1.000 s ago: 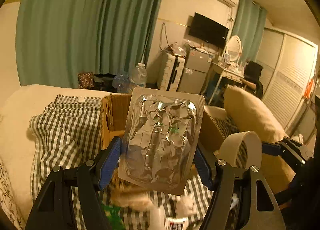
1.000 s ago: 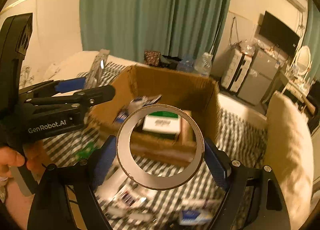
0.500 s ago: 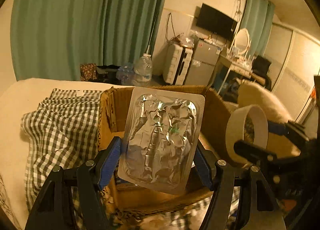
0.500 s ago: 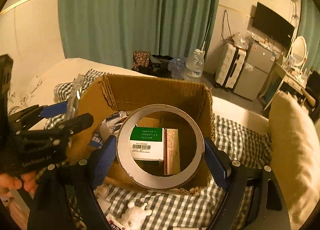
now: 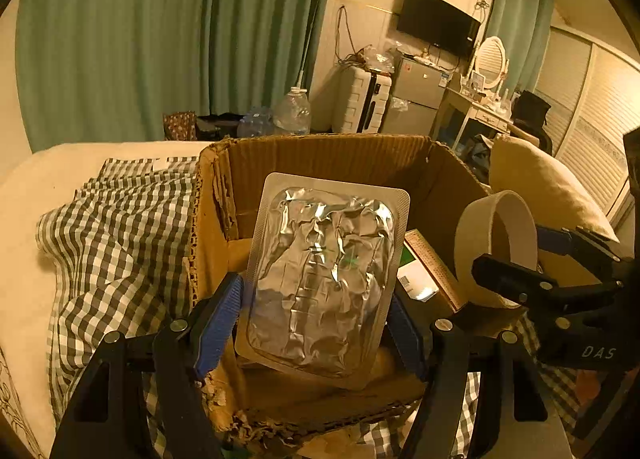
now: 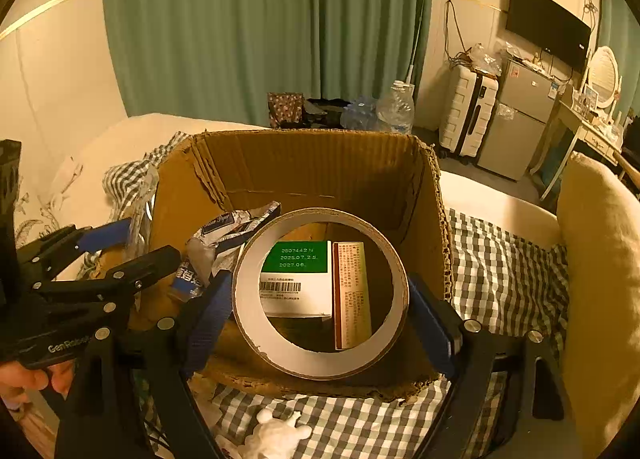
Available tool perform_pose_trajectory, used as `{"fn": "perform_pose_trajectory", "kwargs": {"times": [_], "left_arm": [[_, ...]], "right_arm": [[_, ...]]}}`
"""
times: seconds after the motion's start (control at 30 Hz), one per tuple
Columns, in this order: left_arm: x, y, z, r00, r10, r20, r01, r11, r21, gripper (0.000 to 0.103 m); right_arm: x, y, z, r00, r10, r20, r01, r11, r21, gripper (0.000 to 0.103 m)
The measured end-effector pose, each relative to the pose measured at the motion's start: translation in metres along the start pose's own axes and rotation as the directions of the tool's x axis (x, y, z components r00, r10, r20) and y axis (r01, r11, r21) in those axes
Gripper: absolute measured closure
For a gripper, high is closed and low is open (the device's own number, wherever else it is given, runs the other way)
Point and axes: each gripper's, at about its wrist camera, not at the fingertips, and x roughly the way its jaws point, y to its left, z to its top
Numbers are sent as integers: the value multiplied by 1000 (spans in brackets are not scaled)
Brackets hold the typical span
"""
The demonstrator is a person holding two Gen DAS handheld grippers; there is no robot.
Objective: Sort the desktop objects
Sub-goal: 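Carry the blister pack and tape roll into the cardboard box and release both, then grasp the white bottle with the left tool while the right tool grasps the black glossy case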
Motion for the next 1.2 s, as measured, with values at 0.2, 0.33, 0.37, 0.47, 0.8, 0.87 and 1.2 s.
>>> {"fn": "perform_pose_trajectory", "kwargs": {"times": [0.2, 0.33, 0.37, 0.47, 0.8, 0.87, 1.2], "left_arm": [[-2, 11, 2, 999, -40, -12, 39, 996, -84, 15], [-9, 9, 0, 999, -40, -3, 40, 994, -101, 12], [-12, 8, -1, 999, -36, 3, 36, 995, -96, 11], [-19, 6, -4, 1000, -23, 15, 25, 996, -89, 10], [-74, 8, -48, 996, 19, 91, -3, 984, -180, 4], [-81, 9, -68, 994, 30, 104, -9, 981, -195, 3], [-68, 2, -138, 994, 106, -14, -107, 981, -161, 3]], "right_arm": [[-11, -8, 2, 998, 22, 60, -25, 998, 50, 11], [-22, -13, 3, 997, 16, 82, -22, 997, 70, 11], [-24, -13, 2, 996, 13, 83, -19, 997, 72, 11], [-33, -14, -1, 996, 3, 84, -10, 997, 80, 11], [-89, 8, -38, 994, -26, 103, 20, 998, 53, 11], [-97, 11, -54, 994, -35, 99, 31, 999, 40, 11], [-102, -18, -174, 993, -90, -70, 102, 977, 187, 10]]}}
